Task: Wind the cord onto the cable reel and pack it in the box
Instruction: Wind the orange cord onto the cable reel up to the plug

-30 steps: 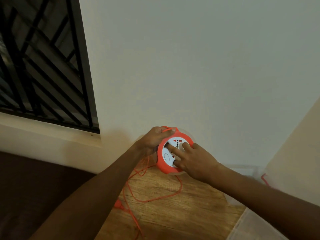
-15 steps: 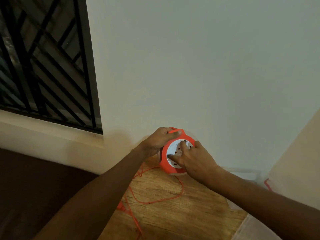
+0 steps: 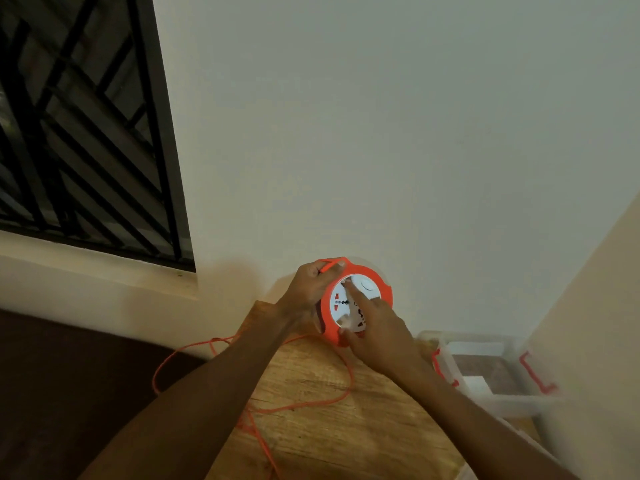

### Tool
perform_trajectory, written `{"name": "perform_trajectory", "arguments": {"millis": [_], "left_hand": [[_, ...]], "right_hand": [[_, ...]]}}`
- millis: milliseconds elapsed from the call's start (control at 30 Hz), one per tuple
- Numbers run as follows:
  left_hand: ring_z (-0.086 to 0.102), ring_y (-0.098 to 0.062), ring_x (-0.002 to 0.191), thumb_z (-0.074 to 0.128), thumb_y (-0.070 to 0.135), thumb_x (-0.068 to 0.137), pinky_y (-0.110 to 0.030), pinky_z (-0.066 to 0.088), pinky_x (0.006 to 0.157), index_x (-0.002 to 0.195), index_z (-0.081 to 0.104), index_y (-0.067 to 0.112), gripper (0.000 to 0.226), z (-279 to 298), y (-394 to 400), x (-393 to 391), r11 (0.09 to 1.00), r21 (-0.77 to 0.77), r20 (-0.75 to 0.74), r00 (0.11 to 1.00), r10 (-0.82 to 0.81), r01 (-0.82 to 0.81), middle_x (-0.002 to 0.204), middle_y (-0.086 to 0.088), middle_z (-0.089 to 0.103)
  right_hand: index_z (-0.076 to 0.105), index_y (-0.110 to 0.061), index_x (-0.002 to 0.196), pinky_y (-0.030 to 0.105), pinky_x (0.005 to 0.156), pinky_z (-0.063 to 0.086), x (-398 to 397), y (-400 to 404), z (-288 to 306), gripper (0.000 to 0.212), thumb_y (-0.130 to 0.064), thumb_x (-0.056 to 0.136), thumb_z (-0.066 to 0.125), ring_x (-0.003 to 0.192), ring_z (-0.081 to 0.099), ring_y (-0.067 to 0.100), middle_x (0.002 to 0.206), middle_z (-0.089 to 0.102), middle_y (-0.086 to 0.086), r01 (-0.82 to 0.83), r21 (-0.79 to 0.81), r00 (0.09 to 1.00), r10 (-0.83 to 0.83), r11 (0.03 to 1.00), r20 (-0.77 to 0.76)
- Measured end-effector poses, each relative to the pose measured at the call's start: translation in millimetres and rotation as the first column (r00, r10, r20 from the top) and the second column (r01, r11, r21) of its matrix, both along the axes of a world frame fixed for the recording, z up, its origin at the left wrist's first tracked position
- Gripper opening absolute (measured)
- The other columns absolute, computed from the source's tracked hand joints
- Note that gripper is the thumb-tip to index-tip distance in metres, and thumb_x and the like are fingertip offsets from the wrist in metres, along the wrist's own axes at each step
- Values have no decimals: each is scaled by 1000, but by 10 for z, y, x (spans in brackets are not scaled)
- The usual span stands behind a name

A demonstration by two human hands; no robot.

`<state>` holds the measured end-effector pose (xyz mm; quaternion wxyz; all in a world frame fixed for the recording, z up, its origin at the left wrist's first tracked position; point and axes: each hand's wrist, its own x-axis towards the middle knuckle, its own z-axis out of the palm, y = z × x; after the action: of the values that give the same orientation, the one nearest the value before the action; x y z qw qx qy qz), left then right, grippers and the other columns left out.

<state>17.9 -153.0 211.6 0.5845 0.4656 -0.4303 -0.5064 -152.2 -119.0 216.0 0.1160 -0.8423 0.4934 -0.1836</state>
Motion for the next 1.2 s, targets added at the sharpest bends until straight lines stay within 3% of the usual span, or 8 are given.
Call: {"name": "perform_trajectory", "arguments": {"millis": [133, 267, 400, 600, 833, 933, 1067, 1200], "left_hand": [[79, -29, 85, 60, 37, 102, -38, 64, 71, 119, 71, 11, 33, 64, -6, 148, 999, 37, 12, 1000, -7, 6, 100, -8, 81], [79, -26, 81, 58, 33, 103, -34, 65, 68, 118, 71, 10, 30, 151, 14, 199, 998, 18, 85, 994, -63, 62, 100, -9, 80], [79, -26, 85, 58, 35, 103, -34, 65, 70, 119, 70, 13, 30, 134, 19, 187, 995, 34, 158, 982, -101, 97, 103, -8, 80], [79, -28, 87, 61, 37, 100, -36, 65, 71, 125, 70, 10, 37, 152, 10, 127, 990, 44, 156, 978, -140, 135, 109, -13, 79], [77, -35, 97, 64, 39, 98, -49, 64, 86, 122, 70, 13, 36, 170, 8, 94, 991, 54, 144, 982, -127, 120, 111, -13, 79], [76, -39, 99, 64, 38, 99, -52, 63, 87, 124, 70, 12, 36, 144, 9, 79, 993, 38, 54, 992, -115, 114, 114, -14, 78], [75, -38, 97, 63, 34, 100, -51, 62, 88, 119, 73, 14, 29, 175, 3, 48, 999, -26, -60, 997, -41, 39, 114, -16, 78], [77, -34, 93, 63, 35, 100, -47, 65, 83, 112, 74, 17, 24, 190, -11, 10, 999, -36, -23, 1000, 9, -10, 108, -11, 80]], "right_hand": [[53, -26, 131, 41, 70, 57, -166, -16, 143, 56, -25, 79, 72, 109, 58, 34, 130, 52, 15, -221, -315, 951, 131, 923, -281], [67, -22, 109, 38, 55, 57, -224, -126, 263, 38, -14, 73, 78, 104, 59, 36, 134, 52, 16, -479, -359, 816, 256, 801, -518], [63, -31, 121, 44, 66, 59, -189, -137, 408, 48, -18, 77, 76, 107, 61, 37, 143, 45, 16, -583, -258, 694, 308, 770, -650], [31, -40, 145, 49, 90, 51, -75, -79, 399, 57, -23, 96, 54, 121, 46, 41, 154, 17, 23, -547, -203, 609, 219, 812, -762], [20, -37, 149, 49, 93, 50, -12, -142, 489, 67, -31, 95, 58, 116, 55, 42, 144, 38, 26, -534, -220, 529, 119, 816, -840], [18, -41, 149, 42, 89, 52, -34, -177, 578, 67, -42, 93, 56, 115, 59, 32, 137, 53, 9, -417, -253, 676, 112, 873, -728], [27, -42, 147, 41, 95, 49, -31, -196, 529, 67, -57, 87, 54, 120, 56, 24, 140, 54, 0, -69, -157, 950, 17, 985, -311], [45, -33, 142, 39, 102, 42, 27, -212, 393, 56, -47, 89, 60, 127, 50, 23, 143, 51, -1, 102, 100, 973, -120, 990, 195]]}}
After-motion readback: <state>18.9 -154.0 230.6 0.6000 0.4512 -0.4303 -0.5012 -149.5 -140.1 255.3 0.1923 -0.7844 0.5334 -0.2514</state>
